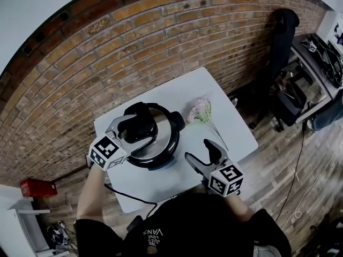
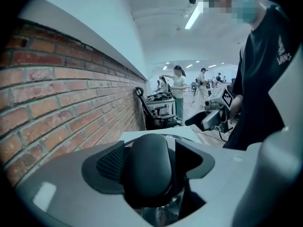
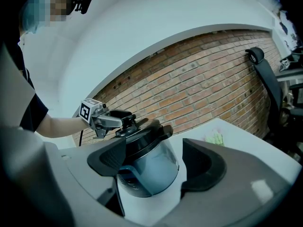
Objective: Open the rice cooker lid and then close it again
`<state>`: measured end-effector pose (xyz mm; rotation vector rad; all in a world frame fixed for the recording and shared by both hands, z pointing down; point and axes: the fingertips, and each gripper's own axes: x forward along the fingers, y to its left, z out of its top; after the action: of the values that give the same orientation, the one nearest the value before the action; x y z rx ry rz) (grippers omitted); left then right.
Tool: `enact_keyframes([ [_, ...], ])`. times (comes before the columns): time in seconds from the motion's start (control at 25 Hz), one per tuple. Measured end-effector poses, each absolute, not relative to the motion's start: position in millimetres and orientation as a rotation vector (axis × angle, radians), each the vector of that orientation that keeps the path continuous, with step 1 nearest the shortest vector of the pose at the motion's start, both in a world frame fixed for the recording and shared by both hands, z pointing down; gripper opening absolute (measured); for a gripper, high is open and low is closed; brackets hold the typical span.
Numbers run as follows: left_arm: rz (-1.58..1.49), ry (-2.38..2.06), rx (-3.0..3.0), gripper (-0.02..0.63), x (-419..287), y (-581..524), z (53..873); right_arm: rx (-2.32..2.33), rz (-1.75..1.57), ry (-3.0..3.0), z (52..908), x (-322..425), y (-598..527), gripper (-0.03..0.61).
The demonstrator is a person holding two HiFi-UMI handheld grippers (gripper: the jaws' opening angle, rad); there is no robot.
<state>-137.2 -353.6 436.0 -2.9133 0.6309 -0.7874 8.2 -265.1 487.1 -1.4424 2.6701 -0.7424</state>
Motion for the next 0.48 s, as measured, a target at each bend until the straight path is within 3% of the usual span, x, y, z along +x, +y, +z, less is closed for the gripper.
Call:
enact_keyframes([
  [0.48,-0.891,0.53,-2.937,0.309,-130,-362,453,-1.476,-0.751,2.651,489,20,-269,0.364],
])
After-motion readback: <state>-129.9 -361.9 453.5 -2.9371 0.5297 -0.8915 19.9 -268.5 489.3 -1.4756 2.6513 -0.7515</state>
